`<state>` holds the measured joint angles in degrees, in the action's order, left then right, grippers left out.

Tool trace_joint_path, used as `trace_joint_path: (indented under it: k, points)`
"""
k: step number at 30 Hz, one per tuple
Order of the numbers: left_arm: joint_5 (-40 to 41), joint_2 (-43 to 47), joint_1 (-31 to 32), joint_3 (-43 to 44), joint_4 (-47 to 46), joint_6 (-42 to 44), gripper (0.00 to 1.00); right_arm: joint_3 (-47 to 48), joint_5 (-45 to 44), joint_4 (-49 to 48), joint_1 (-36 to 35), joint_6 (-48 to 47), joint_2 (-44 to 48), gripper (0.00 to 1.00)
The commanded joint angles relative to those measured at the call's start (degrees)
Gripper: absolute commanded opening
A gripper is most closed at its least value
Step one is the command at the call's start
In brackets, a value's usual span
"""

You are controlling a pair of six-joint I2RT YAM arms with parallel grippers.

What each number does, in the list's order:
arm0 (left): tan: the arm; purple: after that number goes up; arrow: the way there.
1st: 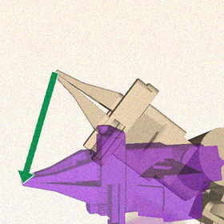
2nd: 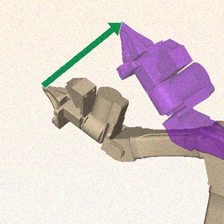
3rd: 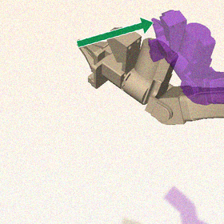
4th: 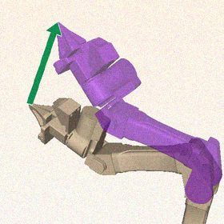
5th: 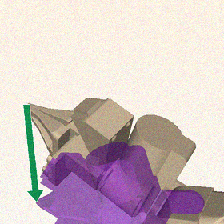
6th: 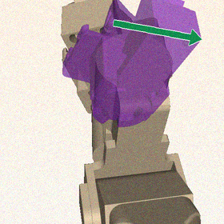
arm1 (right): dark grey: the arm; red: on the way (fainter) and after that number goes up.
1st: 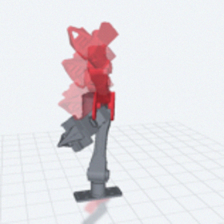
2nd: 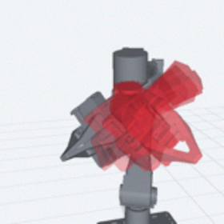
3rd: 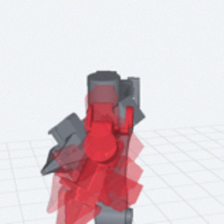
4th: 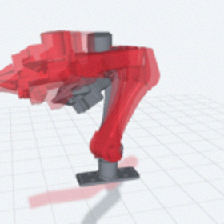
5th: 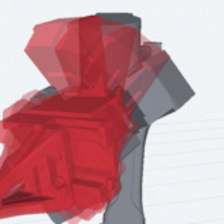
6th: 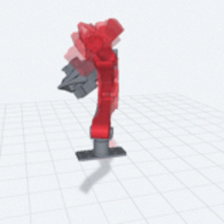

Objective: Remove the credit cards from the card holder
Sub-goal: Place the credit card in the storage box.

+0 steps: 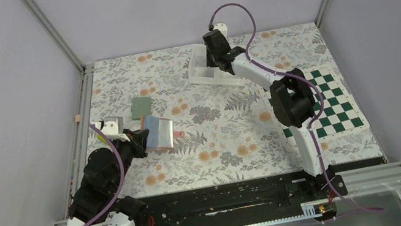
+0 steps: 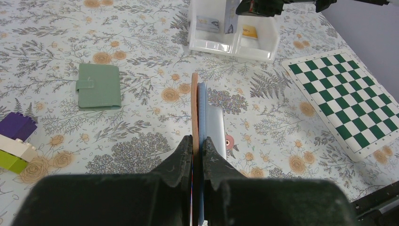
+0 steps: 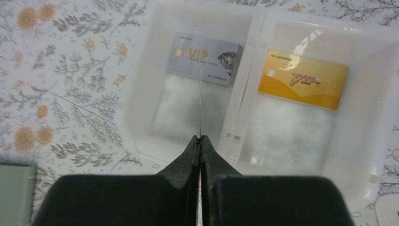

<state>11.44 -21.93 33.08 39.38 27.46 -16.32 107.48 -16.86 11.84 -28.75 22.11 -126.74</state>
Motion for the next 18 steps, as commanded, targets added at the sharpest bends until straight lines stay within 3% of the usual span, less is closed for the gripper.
trace_joint_path:
  k: [1, 5, 10, 18]
  points:
    - [1.1, -0.14, 0.27, 0.88, -2.77, 0.5, 0.0, 3.19, -0.48, 1.58, 0.19, 2.52, 2.14, 0.0]
    - [0.94, -0.09, 0.61, 0.83, -2.94, 0.56, 0.0, -1.76, 6.46, -6.99, 0.19, 6.33, 2.8, 0.0]
    - [1.19, 0.16, 0.76, 0.86, -2.94, 0.58, 0.0, -0.23, 5.75, -6.14, 0.19, 13.07, -0.52, 0.0]
    - [1.37, 0.36, 0.75, 0.84, -2.85, 0.58, 0.0, -7.06, 1.66, -4.87, 0.18, 18.91, 2.31, 0.0]
